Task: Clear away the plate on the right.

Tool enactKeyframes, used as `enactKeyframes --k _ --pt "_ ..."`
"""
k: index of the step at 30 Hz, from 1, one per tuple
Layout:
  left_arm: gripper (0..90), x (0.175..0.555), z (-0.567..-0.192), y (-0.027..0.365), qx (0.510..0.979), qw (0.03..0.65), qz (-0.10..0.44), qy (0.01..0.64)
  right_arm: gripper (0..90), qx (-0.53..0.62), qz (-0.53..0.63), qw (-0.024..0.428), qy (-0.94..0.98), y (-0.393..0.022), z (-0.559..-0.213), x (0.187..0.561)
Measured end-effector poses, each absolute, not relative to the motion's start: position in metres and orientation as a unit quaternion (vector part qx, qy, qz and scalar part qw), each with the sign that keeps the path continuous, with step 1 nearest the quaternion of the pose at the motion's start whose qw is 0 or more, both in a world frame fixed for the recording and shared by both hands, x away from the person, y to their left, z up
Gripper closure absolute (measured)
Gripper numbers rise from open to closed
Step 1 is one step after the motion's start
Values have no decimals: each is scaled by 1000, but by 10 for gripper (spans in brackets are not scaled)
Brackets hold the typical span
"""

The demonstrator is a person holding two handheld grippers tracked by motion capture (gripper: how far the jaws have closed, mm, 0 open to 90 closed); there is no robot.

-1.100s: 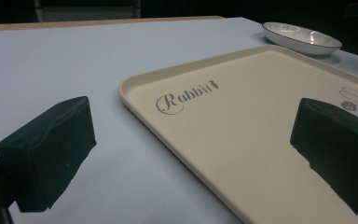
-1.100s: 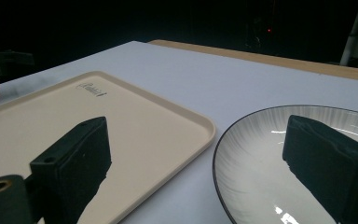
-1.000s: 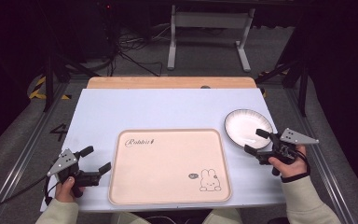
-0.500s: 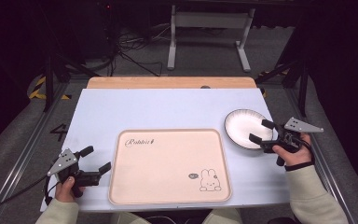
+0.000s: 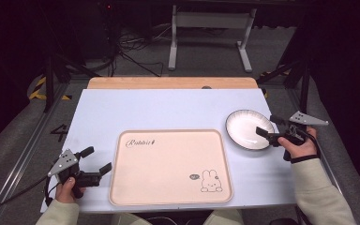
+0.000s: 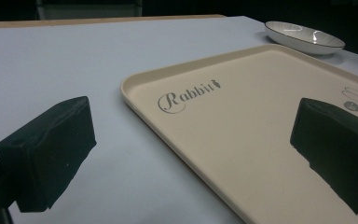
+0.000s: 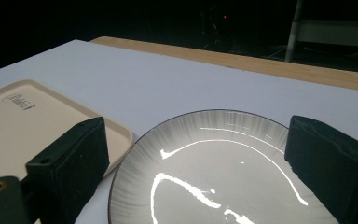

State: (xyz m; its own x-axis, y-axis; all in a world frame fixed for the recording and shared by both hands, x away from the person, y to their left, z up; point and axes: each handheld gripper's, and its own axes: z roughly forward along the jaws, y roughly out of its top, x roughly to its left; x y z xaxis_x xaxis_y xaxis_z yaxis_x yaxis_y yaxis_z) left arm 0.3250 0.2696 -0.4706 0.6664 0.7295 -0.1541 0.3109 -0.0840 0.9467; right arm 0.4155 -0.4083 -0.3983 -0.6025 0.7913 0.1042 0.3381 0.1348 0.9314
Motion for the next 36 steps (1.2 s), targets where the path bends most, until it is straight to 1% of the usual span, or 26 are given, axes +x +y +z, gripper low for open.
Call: enactKeyframes --k 2,15,18,29,32,34,36 --pt "4 325 -471 270 713 569 184 366 51 396 521 215 725 -410 -399 418" --pt "4 324 -471 269 711 569 185 369 51 419 503 209 727 -419 -402 437" --pt "4 324 -471 269 710 570 186 369 51 423 495 215 728 -420 -403 443" --pt "4 325 -471 270 712 569 184 367 52 441 485 206 727 -429 -407 462" --pt "4 325 -471 270 712 569 184 367 68 449 477 204 728 -431 -409 468" --pt "4 325 -471 270 712 569 184 367 113 446 471 199 734 -432 -411 471" --pt "4 325 -471 269 712 569 184 367 134 446 458 198 743 -433 -413 474"
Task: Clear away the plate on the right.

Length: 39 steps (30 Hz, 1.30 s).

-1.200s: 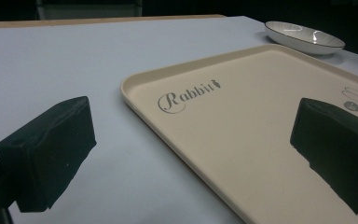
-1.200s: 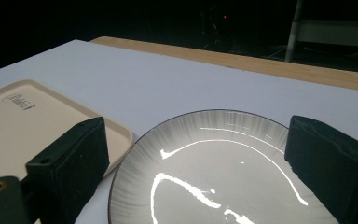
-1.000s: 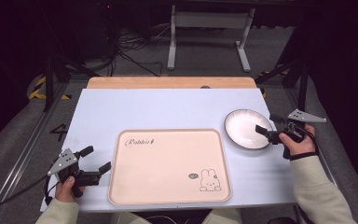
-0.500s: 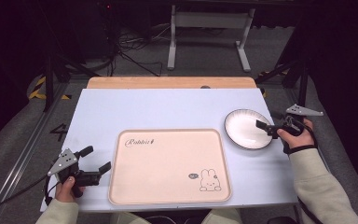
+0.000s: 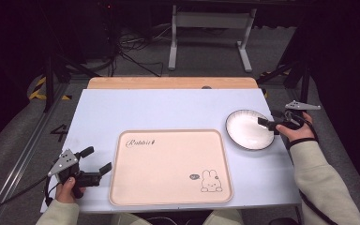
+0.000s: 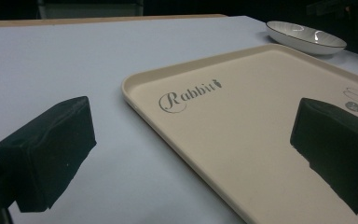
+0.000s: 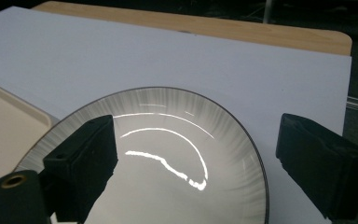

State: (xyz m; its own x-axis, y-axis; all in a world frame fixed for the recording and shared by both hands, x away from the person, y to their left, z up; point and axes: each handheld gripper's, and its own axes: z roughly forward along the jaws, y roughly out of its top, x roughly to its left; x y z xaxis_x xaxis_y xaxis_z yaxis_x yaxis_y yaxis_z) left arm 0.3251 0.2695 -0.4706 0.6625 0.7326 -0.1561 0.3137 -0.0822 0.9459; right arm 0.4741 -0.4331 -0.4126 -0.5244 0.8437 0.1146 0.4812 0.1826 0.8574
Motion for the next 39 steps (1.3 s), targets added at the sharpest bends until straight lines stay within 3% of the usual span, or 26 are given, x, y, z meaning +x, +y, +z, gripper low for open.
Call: enactKeyframes --k 9,24,39 --pt "4 325 -471 269 712 569 184 367 231 479 435 171 743 -439 -423 485" --pt "4 325 -471 269 712 569 184 367 232 532 421 140 721 -448 -439 488" --pt "4 325 -471 269 712 570 184 367 363 555 427 97 707 -448 -448 488"
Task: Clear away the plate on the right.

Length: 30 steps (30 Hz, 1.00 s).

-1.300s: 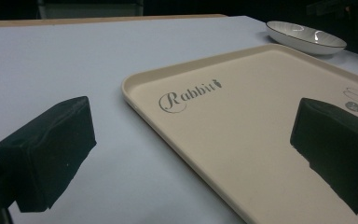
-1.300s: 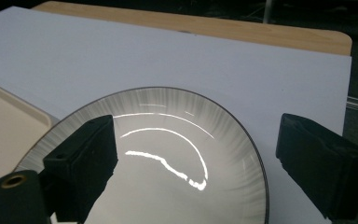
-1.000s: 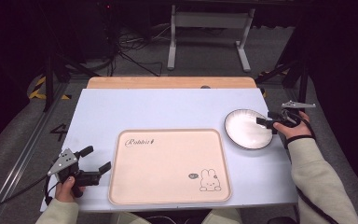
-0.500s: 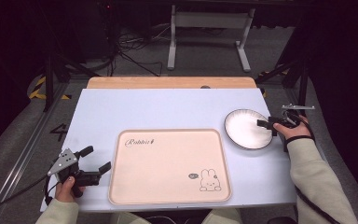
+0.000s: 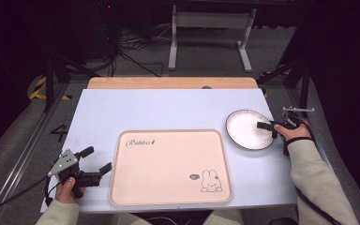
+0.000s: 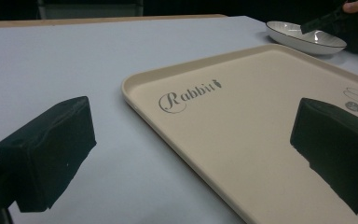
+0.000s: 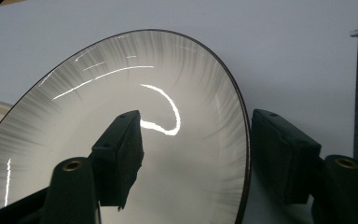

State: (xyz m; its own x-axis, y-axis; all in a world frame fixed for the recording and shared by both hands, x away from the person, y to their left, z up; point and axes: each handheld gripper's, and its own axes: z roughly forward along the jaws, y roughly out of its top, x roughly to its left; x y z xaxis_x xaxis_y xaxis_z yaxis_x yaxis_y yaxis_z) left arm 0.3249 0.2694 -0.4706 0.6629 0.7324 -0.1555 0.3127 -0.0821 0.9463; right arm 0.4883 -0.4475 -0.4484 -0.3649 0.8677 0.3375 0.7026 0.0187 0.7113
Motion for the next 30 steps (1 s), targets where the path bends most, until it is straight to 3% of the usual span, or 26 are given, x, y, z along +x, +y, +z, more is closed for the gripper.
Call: enactKeyframes --k 6,16,30 --pt "4 325 -471 269 712 569 185 367 490 567 425 71 702 -450 -447 488" --pt "4 325 -471 269 712 569 185 367 708 585 413 82 693 -454 -448 488" --pt "4 325 -471 269 711 569 185 369 760 607 416 78 673 -455 -448 487"
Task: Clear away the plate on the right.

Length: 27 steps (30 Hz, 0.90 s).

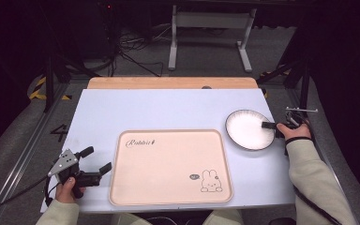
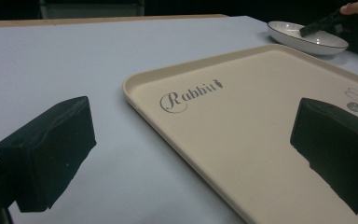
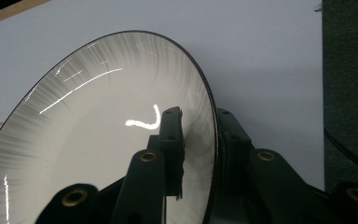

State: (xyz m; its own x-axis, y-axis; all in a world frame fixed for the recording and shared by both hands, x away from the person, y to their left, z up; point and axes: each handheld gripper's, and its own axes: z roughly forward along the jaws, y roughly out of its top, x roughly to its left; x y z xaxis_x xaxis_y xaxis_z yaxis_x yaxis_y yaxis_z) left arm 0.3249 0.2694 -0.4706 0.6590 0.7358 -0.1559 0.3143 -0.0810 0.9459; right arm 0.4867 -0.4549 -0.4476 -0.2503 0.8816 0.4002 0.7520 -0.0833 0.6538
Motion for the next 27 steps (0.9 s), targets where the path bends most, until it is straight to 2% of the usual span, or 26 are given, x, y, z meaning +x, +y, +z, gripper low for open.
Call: enactKeyframes --k 15,27 --pt "4 325 -471 269 711 568 185 370 836 637 441 42 631 -462 -441 477" --pt "4 325 -471 269 712 569 185 368 848 623 449 80 636 -451 -426 475"
